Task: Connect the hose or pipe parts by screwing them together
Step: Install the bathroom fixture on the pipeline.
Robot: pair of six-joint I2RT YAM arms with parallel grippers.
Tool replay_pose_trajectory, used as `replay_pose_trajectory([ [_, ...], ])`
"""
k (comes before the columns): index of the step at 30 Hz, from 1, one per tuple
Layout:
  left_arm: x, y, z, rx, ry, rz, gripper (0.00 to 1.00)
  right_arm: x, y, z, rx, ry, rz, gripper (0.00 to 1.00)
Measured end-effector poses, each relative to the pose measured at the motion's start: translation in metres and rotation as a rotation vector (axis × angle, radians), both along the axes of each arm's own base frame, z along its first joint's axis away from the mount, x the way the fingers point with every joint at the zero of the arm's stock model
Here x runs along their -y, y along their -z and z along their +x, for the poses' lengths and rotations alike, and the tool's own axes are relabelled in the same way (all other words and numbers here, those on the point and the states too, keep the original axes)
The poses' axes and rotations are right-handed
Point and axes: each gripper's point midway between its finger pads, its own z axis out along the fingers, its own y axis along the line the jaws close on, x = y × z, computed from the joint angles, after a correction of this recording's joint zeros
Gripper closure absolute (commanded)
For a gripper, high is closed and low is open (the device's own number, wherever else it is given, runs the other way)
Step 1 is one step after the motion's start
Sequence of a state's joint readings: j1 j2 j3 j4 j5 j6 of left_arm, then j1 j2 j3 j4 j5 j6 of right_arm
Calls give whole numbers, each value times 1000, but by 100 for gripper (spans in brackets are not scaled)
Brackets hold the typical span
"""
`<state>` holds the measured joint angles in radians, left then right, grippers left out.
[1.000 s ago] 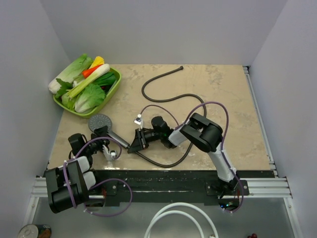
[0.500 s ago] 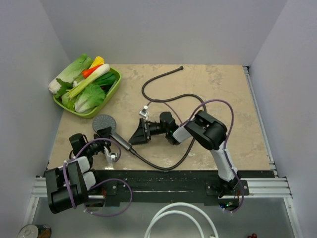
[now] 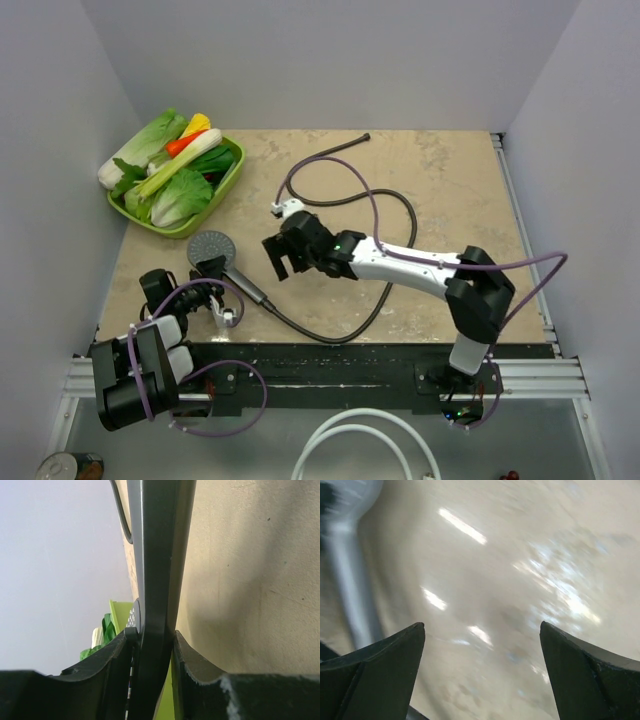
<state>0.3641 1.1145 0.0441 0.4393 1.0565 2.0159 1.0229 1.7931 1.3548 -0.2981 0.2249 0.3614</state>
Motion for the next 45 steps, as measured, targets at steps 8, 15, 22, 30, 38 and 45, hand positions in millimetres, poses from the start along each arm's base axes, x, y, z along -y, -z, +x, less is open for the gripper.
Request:
replay_pose_trajectory([
  [8,0,-1,0,5,3,0,100,84,8,7,143,131,-226,19],
  [15,0,-1,0,4,2,0,100,28,6,-61,223,-133,-238,25],
  [22,0,-1,0,4,2,0,100,11,5,-81,214,-220,-204,28],
  [30,0,-1,0,4,2,0,100,-18,7,-105,153,-312,-103,32],
  [38,0,-1,0,4,2,0,100,-32,36,-113,92,-350,-118,48],
  [45,0,-1,0,4,2,0,100,-38,49,-115,70,-360,-123,62],
])
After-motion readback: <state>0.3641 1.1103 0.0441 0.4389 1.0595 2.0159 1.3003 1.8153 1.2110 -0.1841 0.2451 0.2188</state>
